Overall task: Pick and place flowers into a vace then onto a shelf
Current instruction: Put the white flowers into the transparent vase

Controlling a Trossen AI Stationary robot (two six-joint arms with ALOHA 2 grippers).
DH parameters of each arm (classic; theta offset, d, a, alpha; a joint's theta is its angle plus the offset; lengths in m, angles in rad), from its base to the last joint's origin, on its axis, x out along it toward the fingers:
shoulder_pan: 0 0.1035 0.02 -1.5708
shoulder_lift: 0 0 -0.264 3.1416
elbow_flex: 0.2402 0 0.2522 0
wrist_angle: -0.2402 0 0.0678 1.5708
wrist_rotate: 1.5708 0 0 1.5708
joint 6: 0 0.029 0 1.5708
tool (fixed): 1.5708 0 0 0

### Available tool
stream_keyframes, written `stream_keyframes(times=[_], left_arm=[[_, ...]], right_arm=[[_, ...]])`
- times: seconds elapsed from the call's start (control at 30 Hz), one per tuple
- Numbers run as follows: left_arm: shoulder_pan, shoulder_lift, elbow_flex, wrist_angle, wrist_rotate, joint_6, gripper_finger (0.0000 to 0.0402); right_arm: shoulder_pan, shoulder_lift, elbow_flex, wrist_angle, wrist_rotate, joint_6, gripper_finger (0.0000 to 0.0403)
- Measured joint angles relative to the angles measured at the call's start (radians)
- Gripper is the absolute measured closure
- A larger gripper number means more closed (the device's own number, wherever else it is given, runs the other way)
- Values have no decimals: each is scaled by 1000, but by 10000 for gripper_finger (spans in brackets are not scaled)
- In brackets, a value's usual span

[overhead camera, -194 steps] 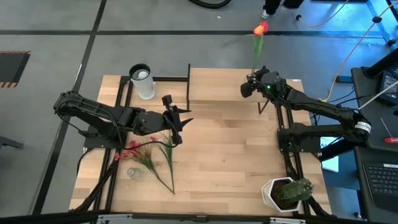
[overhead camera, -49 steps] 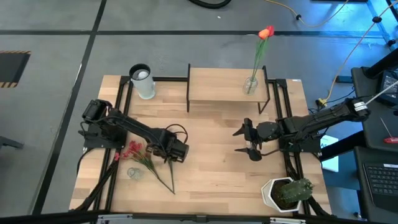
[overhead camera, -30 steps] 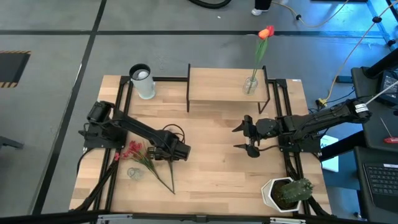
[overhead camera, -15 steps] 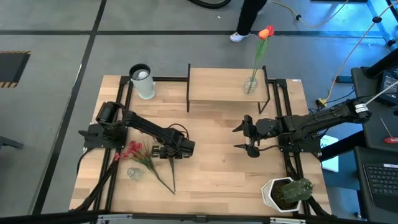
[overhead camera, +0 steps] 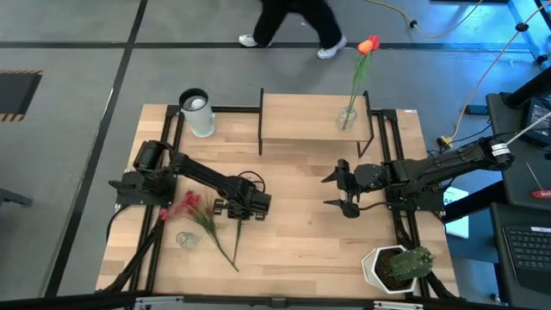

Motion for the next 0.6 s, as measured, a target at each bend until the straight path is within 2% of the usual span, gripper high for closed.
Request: stream_keyframes(times=[0.17, 0.3, 0.4, 0.6], left_arm=[[-11, -14, 43, -18, -47, 88, 391], [-34, -57, 95, -82, -137, 115, 395], [-55, -107, 124, -115, -238, 117, 395], [-131, -261, 140, -113, -508, 134, 396]], right_arm=[[0, 0, 0, 0, 0, 0, 54], [0, 0, 0, 2, 0, 3, 54], [0, 0, 0, 4, 0, 4, 54], [-6, 0, 0, 5, 1, 31, 54]])
